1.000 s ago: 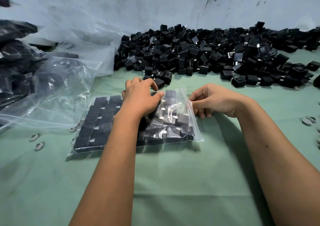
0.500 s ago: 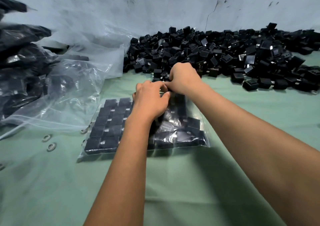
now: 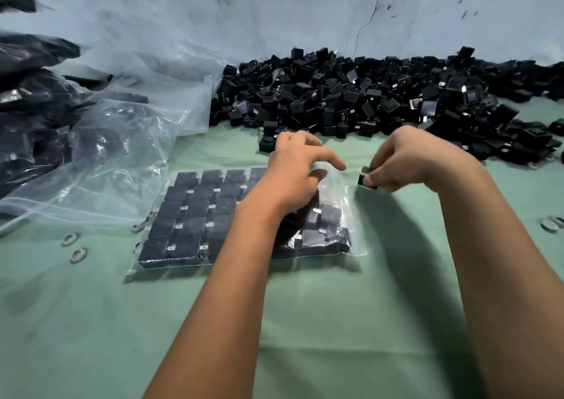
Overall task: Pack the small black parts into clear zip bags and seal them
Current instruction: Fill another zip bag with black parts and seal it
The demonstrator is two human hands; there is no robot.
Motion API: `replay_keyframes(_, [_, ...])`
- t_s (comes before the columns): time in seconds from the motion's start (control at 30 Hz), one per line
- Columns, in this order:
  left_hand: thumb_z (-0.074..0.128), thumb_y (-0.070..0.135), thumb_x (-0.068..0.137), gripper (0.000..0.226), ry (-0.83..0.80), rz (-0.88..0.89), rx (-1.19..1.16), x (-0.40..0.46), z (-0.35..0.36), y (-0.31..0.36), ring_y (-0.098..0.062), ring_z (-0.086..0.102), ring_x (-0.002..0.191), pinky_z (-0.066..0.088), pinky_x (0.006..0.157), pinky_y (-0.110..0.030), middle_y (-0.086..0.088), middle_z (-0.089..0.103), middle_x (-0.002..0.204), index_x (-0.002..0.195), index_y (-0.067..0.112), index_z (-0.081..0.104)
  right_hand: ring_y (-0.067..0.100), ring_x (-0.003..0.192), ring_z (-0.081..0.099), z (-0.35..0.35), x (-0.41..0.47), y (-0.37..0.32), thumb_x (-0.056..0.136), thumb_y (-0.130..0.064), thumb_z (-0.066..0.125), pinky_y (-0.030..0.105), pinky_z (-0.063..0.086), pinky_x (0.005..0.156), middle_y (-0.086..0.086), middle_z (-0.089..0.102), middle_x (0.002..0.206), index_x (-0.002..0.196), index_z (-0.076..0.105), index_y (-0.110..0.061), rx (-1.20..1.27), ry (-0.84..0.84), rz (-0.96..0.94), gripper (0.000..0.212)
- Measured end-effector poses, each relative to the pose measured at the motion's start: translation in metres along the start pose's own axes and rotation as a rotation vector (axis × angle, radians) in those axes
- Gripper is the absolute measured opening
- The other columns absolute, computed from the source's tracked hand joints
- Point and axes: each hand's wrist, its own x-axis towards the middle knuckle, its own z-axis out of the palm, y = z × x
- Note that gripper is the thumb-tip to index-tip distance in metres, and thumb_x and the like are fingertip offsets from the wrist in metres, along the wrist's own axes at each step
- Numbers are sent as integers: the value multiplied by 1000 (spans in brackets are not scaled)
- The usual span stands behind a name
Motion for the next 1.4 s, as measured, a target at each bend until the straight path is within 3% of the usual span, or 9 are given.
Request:
replay_keyframes(0.03, [66,7,97,39,-26,25,19,1,3,2,-16,31,132,36,116,-44,8,45,125,107,43,76,22,68,77,1,-2,4,74,-14,91,38,64,78,9,77,72,78,79,-10,17,-69,-2,13])
replay_keyframes(0.2, [77,10,89,29,-27,65,109,2,9,4,-18,31,133,37,112,-43,4,49,131,102,36,79,19,66,70,12,-4,13,74,-7,90,21,56,60,16,76,89,97,77,-7,222,-272,-169,27])
replay_keyframes(0.4, [85,15,82,18,71,87,84,2,2,0,-15,35,126,32,104,-25,4,54,122,89,31,82,20,72,64,26,0,19,75,0,87,30,57,68,14,69,90,100,73,-3,365,-294,-287,29])
replay_keyframes(0.53, [86,15,79,21,101,92,54,2,-2,1,-10,35,121,30,104,-23,6,55,120,85,35,81,23,74,62,33,0,14,76,1,86,40,55,75,16,69,88,98,73,-3,369,-294,-330,26])
replay_keyframes(0.7, [87,15,79,25,100,88,41,3,-4,1,-7,35,119,30,101,-20,9,56,119,84,38,80,28,88,61,40,1,9,80,1,84,55,54,93,32,67,114,107,72,-1,384,-283,-370,29])
replay_keyframes(0.8, [87,15,79,25,98,80,35,2,-3,1,-7,36,119,29,99,-17,9,56,119,85,38,80,27,89,64,40,3,12,82,-8,85,53,54,95,29,71,112,106,74,-3,365,-288,-379,27])
replay_keyframes(0.9, [87,15,79,30,98,84,15,2,-3,1,-8,36,118,29,102,-22,9,56,118,82,43,77,17,73,59,42,3,12,87,-15,81,32,52,69,21,72,91,100,77,-2,383,-274,-391,19])
replay_keyframes(1.0, [87,15,79,31,102,93,18,2,-4,1,-9,37,119,30,103,-24,8,57,118,83,44,76,11,65,56,46,4,10,86,-10,81,21,47,61,10,67,77,94,77,-2,398,-242,-396,12])
replay_keyframes(1.4, [85,11,80,22,137,142,63,5,-1,4,-15,43,117,32,100,-25,7,61,115,88,31,81,15,64,54,51,6,1,85,-7,81,26,48,60,12,63,68,81,78,-6,412,-211,-384,5])
